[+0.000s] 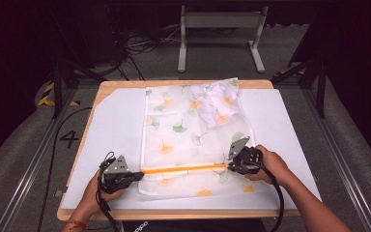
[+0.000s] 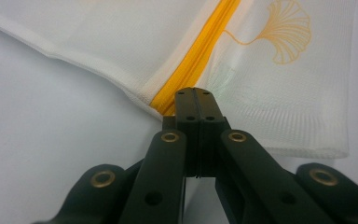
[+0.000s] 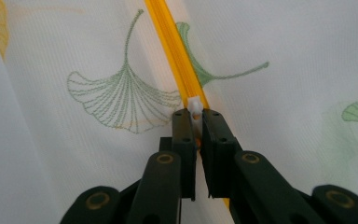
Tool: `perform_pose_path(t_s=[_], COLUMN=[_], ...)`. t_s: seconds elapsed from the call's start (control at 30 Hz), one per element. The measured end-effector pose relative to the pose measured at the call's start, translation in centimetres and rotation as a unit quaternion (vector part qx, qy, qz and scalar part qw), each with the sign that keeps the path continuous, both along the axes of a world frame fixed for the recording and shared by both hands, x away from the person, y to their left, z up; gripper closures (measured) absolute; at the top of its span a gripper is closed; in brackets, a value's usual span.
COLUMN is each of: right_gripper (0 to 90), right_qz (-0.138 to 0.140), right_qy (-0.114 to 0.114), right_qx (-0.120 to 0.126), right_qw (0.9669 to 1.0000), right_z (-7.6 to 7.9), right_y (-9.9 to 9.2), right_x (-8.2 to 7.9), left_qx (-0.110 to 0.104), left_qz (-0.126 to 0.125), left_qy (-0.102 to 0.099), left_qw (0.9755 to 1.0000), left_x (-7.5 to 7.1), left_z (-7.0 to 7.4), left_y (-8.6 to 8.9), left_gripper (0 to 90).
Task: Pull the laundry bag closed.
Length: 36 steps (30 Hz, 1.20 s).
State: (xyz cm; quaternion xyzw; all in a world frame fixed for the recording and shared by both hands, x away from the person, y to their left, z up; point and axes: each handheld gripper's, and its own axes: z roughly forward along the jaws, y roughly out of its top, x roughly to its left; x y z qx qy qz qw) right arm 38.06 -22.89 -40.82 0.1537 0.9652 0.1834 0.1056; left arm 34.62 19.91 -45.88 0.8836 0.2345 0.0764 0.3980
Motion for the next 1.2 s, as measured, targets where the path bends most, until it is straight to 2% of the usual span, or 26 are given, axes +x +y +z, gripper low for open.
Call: perform_pose_path(t_s=[0.87,0.97,1.03,1.2], right_gripper=[84.3,84.3,84.4,84.3], right_qz=[-0.042,-0.044,-0.049,-0.056], right_qy=[0.001,0.005,0.0,0.0], right_qx=[-0.003,0.008,-0.006,-0.004], right_qw=[0.9991,0.999,0.9988,0.9984], right_z=[0.3,0.3,0.3,0.3], right_y=[-4.7,-5.1,-5.2,-5.7], right_x=[-0.4,-0.5,-0.6,-0.6], left_qx=[0.0,-0.001,-0.002,-0.001], left_qz=[0.0,0.001,0.001,0.001], left_qy=[0.0,0.001,0.001,0.002], left_qw=[1.0,1.0,1.0,1.0], left_x=[0.0,0.0,0.0,0.0], left_z=[0.0,0.0,0.0,0.0], left_y=[0.0,0.0,0.0,0.0], left_gripper=[90.0,90.0,90.0,90.0])
